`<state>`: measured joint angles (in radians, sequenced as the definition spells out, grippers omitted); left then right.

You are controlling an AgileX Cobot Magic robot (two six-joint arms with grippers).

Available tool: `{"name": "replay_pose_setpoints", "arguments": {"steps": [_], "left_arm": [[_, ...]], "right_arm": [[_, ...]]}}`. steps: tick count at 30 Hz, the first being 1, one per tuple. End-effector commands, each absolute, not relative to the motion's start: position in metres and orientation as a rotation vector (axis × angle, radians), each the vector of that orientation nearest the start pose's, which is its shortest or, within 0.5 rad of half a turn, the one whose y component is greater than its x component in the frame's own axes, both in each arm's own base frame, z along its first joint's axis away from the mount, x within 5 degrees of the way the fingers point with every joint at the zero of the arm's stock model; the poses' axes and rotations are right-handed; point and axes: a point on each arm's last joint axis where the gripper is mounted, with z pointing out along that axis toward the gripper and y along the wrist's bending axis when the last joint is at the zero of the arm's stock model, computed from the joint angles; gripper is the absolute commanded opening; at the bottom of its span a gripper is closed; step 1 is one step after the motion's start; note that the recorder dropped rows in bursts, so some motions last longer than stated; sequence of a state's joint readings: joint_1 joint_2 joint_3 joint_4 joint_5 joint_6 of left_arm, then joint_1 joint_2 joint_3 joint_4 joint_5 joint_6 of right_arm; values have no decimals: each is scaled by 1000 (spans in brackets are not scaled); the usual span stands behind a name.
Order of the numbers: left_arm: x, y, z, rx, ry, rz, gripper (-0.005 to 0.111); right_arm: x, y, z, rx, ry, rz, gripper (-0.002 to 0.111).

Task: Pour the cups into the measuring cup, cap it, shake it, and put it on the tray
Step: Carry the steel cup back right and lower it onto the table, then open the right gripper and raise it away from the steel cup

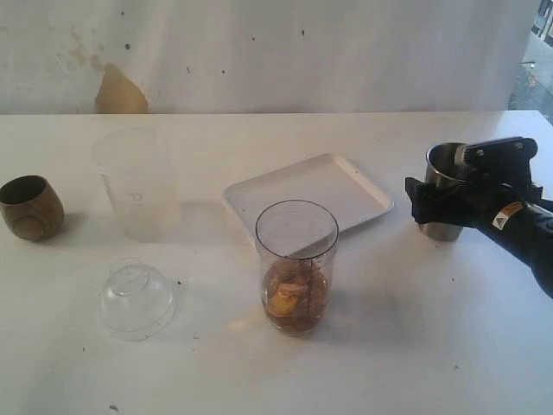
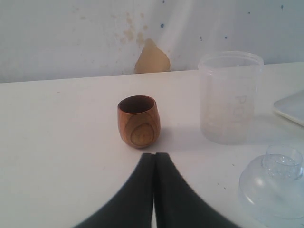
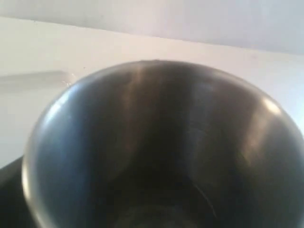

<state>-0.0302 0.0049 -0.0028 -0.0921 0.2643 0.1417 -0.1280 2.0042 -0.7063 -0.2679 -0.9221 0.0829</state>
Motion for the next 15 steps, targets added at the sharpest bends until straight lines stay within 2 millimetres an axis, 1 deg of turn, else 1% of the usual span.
{"name": "replay_pose_setpoints", "arguments": {"steps": [1, 7, 8, 9, 13, 14, 15], "left_arm": [[55, -4, 190, 93, 1734, -1, 0], [55, -4, 190, 93, 1734, -1, 0], [55, -4, 190, 93, 1734, -1, 0], [55, -4, 190, 93, 1734, -1, 0], [55, -4, 190, 93, 1734, -1, 0], [55, -4, 190, 93, 1734, -1, 0], [55, -4, 190, 93, 1734, -1, 0]], "right_arm": [[348, -27, 123, -102, 1816, 47, 97], [345, -28, 143, -101, 1816, 23, 97], [344, -29, 151, -103, 1812, 15, 97], [344, -29, 155, -104, 1809, 11, 97], [338, -27, 186, -117, 1741, -3, 97], [335, -26, 200, -89, 1722, 11, 97], [332, -26, 207, -59, 1715, 31, 97]]}}
